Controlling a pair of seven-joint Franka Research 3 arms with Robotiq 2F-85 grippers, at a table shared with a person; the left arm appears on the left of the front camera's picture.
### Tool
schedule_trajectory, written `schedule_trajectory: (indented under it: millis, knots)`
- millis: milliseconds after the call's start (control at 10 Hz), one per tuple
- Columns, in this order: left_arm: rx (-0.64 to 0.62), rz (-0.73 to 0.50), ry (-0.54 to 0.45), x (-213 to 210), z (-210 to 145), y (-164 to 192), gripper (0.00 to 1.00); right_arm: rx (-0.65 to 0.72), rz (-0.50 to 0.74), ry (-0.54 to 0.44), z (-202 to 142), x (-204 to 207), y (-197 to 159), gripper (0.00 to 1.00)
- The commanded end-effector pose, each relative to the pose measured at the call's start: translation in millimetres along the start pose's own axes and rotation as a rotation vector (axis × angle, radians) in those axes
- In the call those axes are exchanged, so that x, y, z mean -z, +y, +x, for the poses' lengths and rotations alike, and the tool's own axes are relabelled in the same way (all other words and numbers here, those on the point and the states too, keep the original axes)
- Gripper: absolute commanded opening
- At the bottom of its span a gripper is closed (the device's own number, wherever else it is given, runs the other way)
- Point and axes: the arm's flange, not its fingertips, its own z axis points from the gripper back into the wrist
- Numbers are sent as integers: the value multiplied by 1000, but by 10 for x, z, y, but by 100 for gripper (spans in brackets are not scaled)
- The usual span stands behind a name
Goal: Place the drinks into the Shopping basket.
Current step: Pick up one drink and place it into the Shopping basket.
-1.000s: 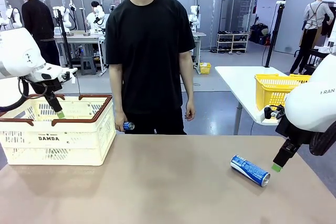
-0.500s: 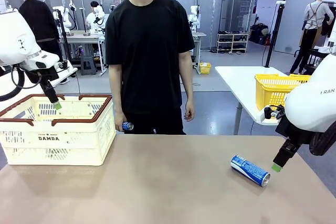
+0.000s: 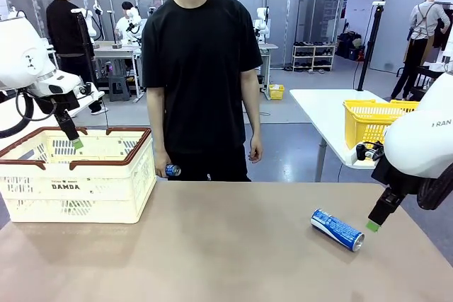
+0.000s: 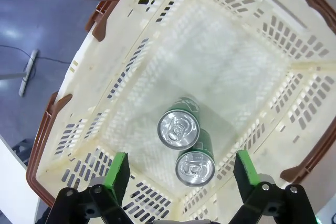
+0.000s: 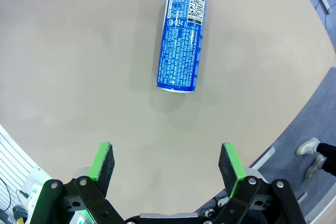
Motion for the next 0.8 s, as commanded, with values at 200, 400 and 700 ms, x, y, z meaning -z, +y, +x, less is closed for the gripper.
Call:
schedule_trajectory:
  millis: [200,400,700]
  knots:
    - [0,0,0,0,0,0,100,-8,3,2,-15,-1,-6,100]
    - [219,-42,-64,-292,31,-222,100,-8,3,2,-15,-1,-6,100]
    - [332,51,-107,-858,-259,-679,100,-8,3,2,-15,-1,-6,100]
